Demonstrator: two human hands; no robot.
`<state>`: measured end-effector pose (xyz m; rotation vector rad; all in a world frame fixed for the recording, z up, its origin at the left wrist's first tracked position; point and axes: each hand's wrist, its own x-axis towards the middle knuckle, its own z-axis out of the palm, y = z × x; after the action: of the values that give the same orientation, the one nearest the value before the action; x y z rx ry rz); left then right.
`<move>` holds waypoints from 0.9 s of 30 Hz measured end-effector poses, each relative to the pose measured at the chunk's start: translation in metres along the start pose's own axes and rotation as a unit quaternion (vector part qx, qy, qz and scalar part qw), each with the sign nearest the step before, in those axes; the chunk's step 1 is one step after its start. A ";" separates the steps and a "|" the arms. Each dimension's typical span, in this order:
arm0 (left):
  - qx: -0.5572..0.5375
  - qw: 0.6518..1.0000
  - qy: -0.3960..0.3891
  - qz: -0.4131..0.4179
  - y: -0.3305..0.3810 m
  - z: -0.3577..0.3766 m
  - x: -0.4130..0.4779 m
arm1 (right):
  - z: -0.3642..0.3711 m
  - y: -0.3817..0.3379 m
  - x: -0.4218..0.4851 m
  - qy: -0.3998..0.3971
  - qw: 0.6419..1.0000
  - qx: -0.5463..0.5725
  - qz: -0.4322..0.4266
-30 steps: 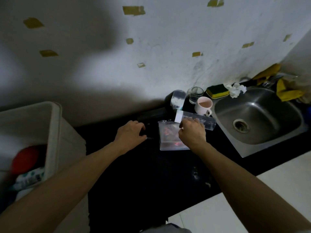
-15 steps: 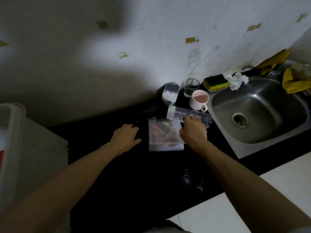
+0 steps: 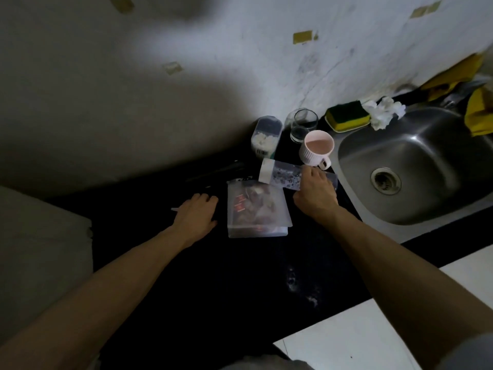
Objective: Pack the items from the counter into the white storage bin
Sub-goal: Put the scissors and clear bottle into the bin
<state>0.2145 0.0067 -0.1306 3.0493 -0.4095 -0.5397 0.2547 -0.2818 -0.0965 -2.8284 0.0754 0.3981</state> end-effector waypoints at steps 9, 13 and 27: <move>-0.019 0.999 -0.008 -0.035 -0.006 0.007 0.003 | 0.008 0.003 0.007 0.013 0.995 -0.102 0.001; -0.046 0.996 -0.049 -0.060 -0.015 0.008 0.004 | 0.010 0.008 0.007 -0.014 0.994 -0.107 0.015; -0.046 0.997 -0.052 -0.042 -0.019 0.008 -0.025 | 0.015 0.004 -0.012 -0.032 0.998 -0.007 0.055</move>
<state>0.1939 0.0313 -0.1306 2.9698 -0.2524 -0.7027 0.2388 -0.2813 -0.1083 -2.8309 0.2161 0.5135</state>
